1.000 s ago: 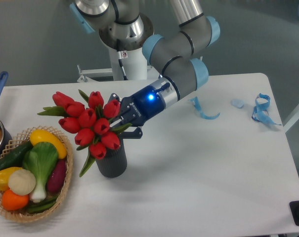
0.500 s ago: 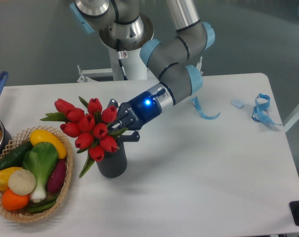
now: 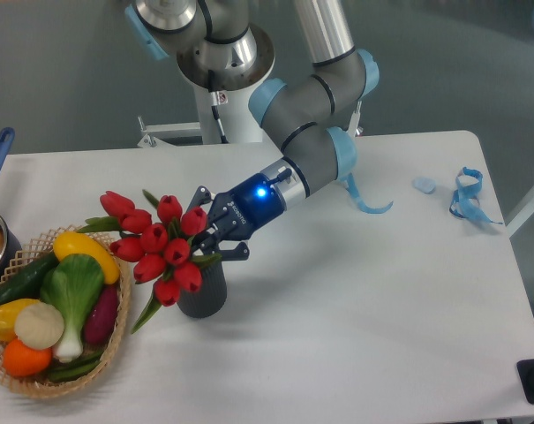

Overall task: Insert the flowers into the vase
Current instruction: 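Open the gripper to release the tulips and pull back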

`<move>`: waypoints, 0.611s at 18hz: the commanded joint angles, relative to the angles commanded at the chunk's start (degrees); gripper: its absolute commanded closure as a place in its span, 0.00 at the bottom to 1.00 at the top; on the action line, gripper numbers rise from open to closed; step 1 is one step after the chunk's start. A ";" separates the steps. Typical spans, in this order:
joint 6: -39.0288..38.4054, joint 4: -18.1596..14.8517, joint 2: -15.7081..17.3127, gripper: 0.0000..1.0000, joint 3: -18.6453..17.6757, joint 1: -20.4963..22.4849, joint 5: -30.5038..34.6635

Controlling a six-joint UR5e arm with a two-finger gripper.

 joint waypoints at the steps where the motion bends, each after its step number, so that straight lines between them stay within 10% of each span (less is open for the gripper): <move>1: 0.00 0.09 0.00 0.20 0.18 0.09 0.00; 4: -0.09 0.09 0.35 0.00 0.53 0.44 0.00; 11: 0.61 0.00 3.86 0.00 0.97 2.28 3.67</move>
